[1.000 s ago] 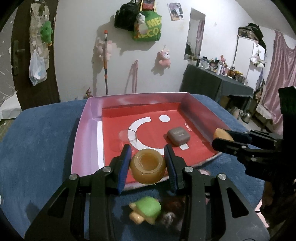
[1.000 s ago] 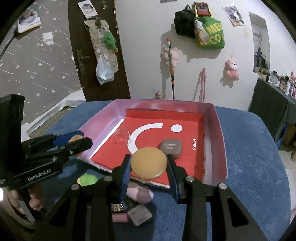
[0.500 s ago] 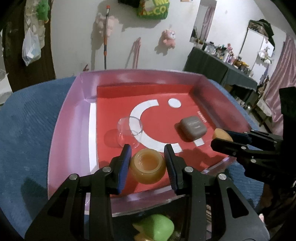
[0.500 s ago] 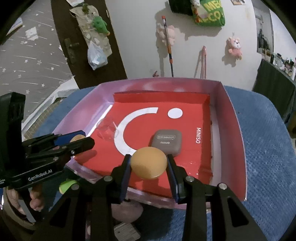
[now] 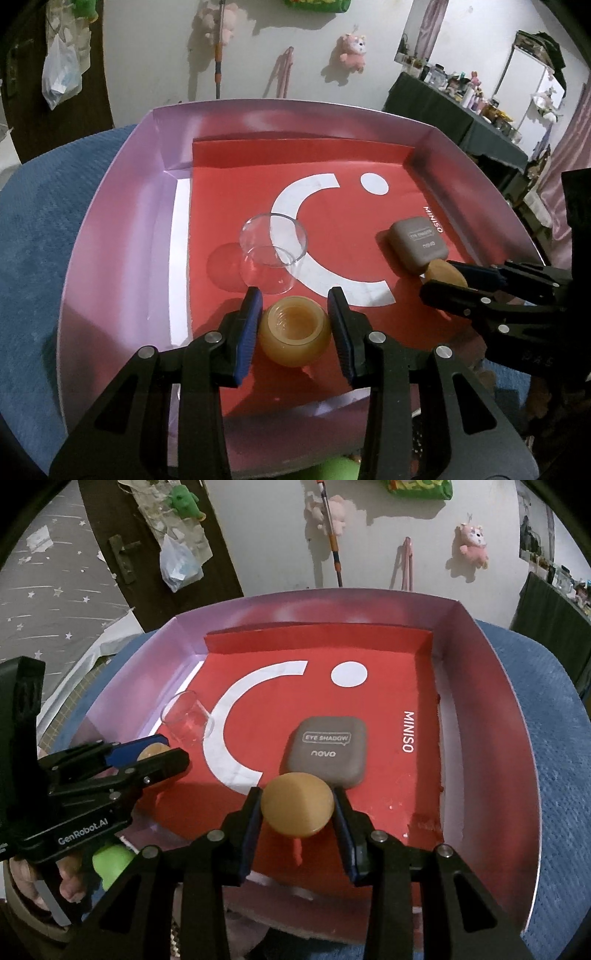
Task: Organize rigid objects
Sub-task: 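Carry the amber jar and tan disc over the red-lined box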
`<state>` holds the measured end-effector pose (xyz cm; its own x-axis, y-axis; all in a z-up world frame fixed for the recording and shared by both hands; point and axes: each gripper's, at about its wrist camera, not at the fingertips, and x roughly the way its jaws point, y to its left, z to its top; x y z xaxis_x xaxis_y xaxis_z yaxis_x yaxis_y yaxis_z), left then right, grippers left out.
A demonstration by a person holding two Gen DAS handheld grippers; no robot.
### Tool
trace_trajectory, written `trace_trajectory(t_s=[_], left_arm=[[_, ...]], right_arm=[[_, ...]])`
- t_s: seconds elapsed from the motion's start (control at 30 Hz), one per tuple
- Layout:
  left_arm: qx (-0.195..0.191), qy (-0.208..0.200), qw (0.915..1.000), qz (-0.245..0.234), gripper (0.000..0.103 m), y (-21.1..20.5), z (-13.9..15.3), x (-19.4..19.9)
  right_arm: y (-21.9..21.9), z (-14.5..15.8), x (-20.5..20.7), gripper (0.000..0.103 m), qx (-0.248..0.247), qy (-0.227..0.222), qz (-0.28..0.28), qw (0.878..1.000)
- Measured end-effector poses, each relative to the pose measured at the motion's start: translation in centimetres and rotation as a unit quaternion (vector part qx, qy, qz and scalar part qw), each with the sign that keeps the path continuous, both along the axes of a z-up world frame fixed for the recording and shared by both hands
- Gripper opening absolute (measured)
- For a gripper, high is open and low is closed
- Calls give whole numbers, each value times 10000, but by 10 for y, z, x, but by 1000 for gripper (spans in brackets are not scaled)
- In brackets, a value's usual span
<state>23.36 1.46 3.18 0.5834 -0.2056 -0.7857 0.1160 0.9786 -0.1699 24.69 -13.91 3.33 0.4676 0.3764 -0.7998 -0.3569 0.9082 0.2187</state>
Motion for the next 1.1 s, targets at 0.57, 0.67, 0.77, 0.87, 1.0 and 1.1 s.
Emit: trace_trajectory(t_s=[0.57, 0.67, 0.77, 0.87, 1.0, 1.1], left_arm=[[11, 47, 10000, 87, 35, -1, -7, 13], [13, 50, 9999, 88, 35, -1, -7, 14], [13, 50, 9999, 87, 35, -2, -7, 15], [10, 51, 9999, 88, 35, -2, -7, 15], [12, 50, 10000, 86, 35, -2, -7, 14], [7, 52, 9999, 89, 35, -2, -7, 14]], right_arm=[[-4, -5, 12, 40, -107, -153, -162, 9997], [-5, -5, 13, 40, -77, -142, -170, 9997], [-3, -5, 12, 40, -91, -148, -168, 9997], [-3, -5, 12, 40, -84, -144, -168, 9997], [-2, -4, 13, 40, -84, -148, -174, 9997], [-2, -4, 13, 40, -82, -145, -173, 9997]])
